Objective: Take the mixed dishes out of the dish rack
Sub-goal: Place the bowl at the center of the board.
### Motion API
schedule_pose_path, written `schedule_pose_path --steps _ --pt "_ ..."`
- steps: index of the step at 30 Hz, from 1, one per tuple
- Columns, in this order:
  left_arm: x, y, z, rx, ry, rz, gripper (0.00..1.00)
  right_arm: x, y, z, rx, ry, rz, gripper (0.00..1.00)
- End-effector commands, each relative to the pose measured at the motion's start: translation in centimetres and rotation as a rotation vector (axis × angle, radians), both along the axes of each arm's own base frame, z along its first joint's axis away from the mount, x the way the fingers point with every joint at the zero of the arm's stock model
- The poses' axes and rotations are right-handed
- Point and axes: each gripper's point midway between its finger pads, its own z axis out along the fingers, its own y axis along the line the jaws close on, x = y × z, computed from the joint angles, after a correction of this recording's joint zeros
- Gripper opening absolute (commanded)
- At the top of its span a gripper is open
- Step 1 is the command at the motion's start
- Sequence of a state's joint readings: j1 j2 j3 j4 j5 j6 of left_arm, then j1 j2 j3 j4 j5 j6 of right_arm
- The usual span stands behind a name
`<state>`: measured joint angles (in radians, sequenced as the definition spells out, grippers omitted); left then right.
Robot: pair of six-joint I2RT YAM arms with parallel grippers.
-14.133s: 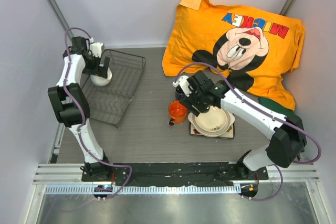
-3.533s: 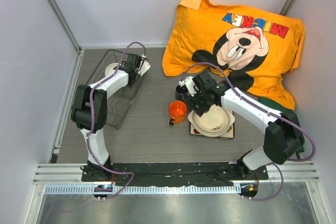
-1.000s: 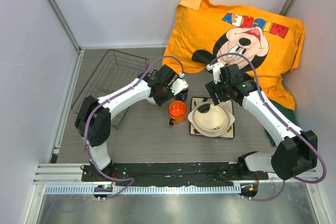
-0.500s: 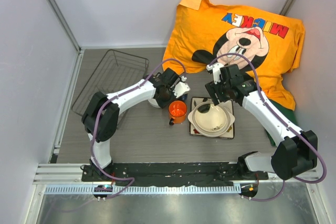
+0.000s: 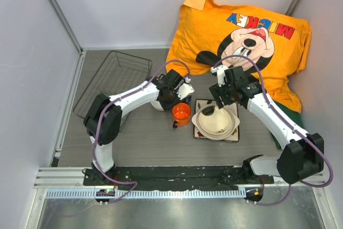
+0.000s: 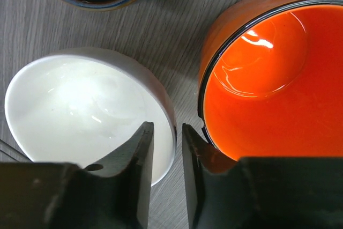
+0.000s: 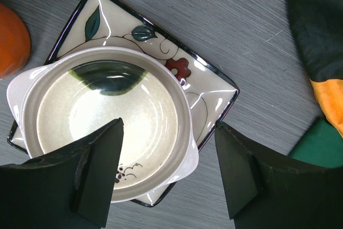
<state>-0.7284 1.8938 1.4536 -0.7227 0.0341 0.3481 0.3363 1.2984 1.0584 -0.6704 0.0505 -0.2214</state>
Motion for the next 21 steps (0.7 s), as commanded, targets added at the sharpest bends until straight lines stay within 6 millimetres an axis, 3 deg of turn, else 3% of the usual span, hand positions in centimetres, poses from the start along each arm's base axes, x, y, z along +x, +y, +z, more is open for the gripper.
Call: schedule_pose_path --steps 1,5,9,12,21 --pt "0.7 -0.5 1.3 -0.029 -0.048 -0.007 0.36 0.2 0.1 0.9 0.018 -0.034 -0.007 0.73" --pt "0.9 -0.4 2.6 -0.045 -0.082 -0.002 0.43 0.3 -0.1 1.2 0.014 -0.043 -0.011 0.73" --pt "1.1 -0.4 4.1 -0.064 -0.118 -0.003 0.66 0.6 -0.4 1.4 -0.008 -0.048 -0.007 0.73" --pt "1.6 0.2 5.8 -0.065 -0.183 0.01 0.76 0.8 -0.6 1.8 -0.016 -0.06 -0.009 0.73" --pt "3.0 1.4 11.0 -0.097 -0.33 0.051 0.87 1.8 -0.9 3.6 -0.029 -0.098 -0.024 0.73"
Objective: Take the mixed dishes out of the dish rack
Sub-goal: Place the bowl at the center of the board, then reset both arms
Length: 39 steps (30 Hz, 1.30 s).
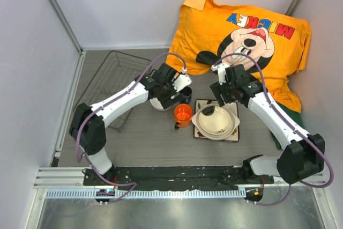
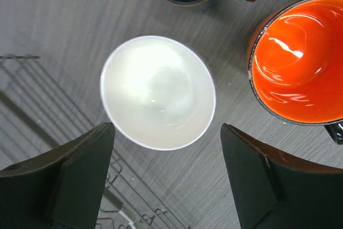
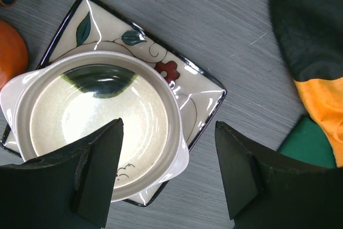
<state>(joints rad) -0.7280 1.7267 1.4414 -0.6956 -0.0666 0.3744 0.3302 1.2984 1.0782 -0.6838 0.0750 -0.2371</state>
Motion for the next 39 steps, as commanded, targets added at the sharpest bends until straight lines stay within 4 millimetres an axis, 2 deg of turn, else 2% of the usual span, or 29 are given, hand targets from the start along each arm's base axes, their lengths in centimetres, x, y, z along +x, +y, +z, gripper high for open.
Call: schedule_pose_path --steps 1,6,7,8,11,12,14,15,16,17,18,21,22,25,31,32,33,35,39 --pt "1.6 0.7 5.4 -0.071 -0.149 0.037 0.87 1.7 -0.4 3.6 -0.005 -0.098 -0.02 0.73" --pt "3.1 2.6 10.3 -0.198 -0.238 0.138 0.93 2.6 -1.3 6.0 -0.006 -0.163 -0.069 0.74" --pt "3.3 2.9 11.1 -0.225 -0.249 0.158 0.93 2.9 -1.4 7.0 -0.001 -0.189 -0.08 0.75" --pt "3.8 4.3 12.9 -0.264 -0.283 0.202 0.94 3.1 -1.6 7.5 0.002 -0.202 -0.093 0.76" --pt "4.4 6.5 16.4 -0.383 -0.352 0.309 1.0 4.0 -2.2 10.0 0.012 -0.273 -0.15 0.81" --pt "5.1 8.1 17.5 -0.42 -0.381 0.369 1.0 4.2 -2.7 10.8 0.006 -0.297 -0.177 0.83" --pt "5.0 9.8 19.3 -0.465 -0.425 0.417 1.0 4.8 -3.0 12.9 0.027 -0.356 -0.212 0.84" --pt "5.4 11.3 19.8 -0.475 -0.45 0.466 1.0 5.2 -3.1 14.2 0.037 -0.398 -0.228 0.87" --pt "5.5 12.1 20.2 -0.481 -0.466 0.491 1.0 5.4 -3.3 14.9 0.046 -0.423 -0.241 0.97" --pt "5.6 13.1 20.2 -0.481 -0.479 0.525 1.0 5.5 -3.4 15.6 0.054 -0.45 -0.251 1.0" --pt "5.8 14.5 20.8 -0.492 -0.499 0.569 1.0 5.9 -3.5 16.4 0.063 -0.483 -0.266 1.0" --pt "6.1 16.6 20.9 -0.551 -0.5 0.666 1.0 6.6 -4.0 18.3 0.109 -0.548 -0.319 0.99" --pt "6.4 18.0 21.0 -0.577 -0.505 0.717 1.0 6.7 -4.3 18.6 0.121 -0.563 -0.34 1.0" --pt "6.7 19.8 20.9 -0.602 -0.513 0.788 1.0 6.9 -4.6 19.7 0.146 -0.623 -0.368 1.0" --pt "6.5 20.7 21.0 -0.641 -0.587 0.818 1.0 6.7 -6.3 20.9 0.142 -0.764 -0.451 1.0" --pt "6.2 20.8 20.1 -0.642 -0.586 0.825 1.0 6.6 -6.5 21.1 0.144 -0.785 -0.456 1.0" --pt "6.4 21.0 20.7 -0.664 -0.625 0.823 1.0 6.6 -6.6 21.0 0.151 -0.813 -0.463 1.0" --pt "6.1 21.1 20.2 -0.661 -0.63 0.827 1.0 6.2 -6.9 21.8 0.17 -0.858 -0.473 1.0" --pt "6.0 21.4 20.5 -0.659 -0.655 0.83 1.0 6.1 -6.6 22.3 0.213 -0.907 -0.468 1.0"
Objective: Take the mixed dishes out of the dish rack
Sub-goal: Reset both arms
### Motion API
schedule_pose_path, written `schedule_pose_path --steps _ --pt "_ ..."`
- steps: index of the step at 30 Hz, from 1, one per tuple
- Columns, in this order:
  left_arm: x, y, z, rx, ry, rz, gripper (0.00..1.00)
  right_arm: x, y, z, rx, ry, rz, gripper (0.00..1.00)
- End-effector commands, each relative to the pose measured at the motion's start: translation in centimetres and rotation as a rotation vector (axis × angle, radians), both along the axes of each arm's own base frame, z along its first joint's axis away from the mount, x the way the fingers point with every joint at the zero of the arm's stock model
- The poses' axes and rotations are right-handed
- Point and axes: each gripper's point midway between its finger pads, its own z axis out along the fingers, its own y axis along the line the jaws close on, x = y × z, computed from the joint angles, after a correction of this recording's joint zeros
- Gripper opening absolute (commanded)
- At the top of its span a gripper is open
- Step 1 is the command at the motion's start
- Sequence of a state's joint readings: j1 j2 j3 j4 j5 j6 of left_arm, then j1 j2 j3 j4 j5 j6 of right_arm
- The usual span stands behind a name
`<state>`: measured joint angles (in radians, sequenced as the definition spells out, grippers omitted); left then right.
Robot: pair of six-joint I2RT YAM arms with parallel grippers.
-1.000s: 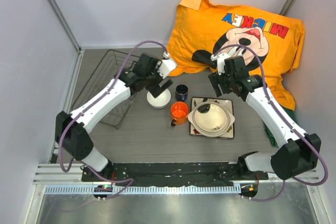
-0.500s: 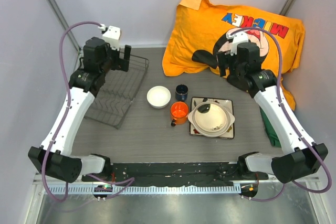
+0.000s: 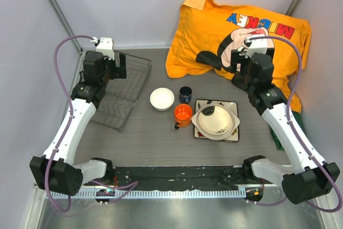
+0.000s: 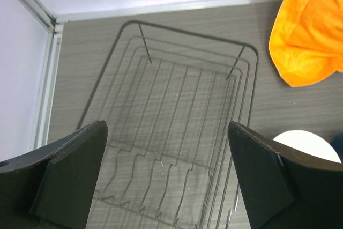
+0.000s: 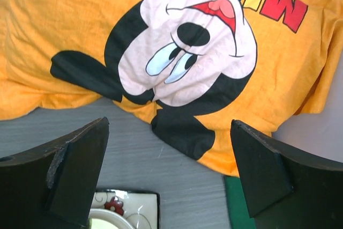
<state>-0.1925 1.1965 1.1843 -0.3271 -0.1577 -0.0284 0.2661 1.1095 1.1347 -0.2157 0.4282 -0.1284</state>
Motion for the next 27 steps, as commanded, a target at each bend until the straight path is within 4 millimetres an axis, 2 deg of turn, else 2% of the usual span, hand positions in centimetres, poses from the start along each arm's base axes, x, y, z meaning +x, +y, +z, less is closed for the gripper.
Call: schedule_pose_path --steps 1,4,9,20,27 --pt "0.5 0.4 5.1 -0.041 -0.189 0.031 1.0 0.1 -0.2 4.4 0.068 -0.193 -0.017 1.0" --pt "0.2 0.3 5.5 -0.041 -0.219 0.016 1.0 0.3 -0.1 4.1 0.071 -0.188 -0.013 1.0" --pt "0.2 0.1 4.8 -0.042 -0.208 0.009 1.0 0.5 -0.1 3.4 0.064 -0.17 -0.021 1.0" --pt "0.6 0.5 4.6 -0.03 -0.202 0.03 1.0 -0.2 -0.4 4.0 0.059 -0.178 -0.022 1.0" --pt "0.5 0.5 4.4 -0.024 -0.198 0.031 1.0 0.0 -0.3 3.3 0.054 -0.16 -0.023 1.0"
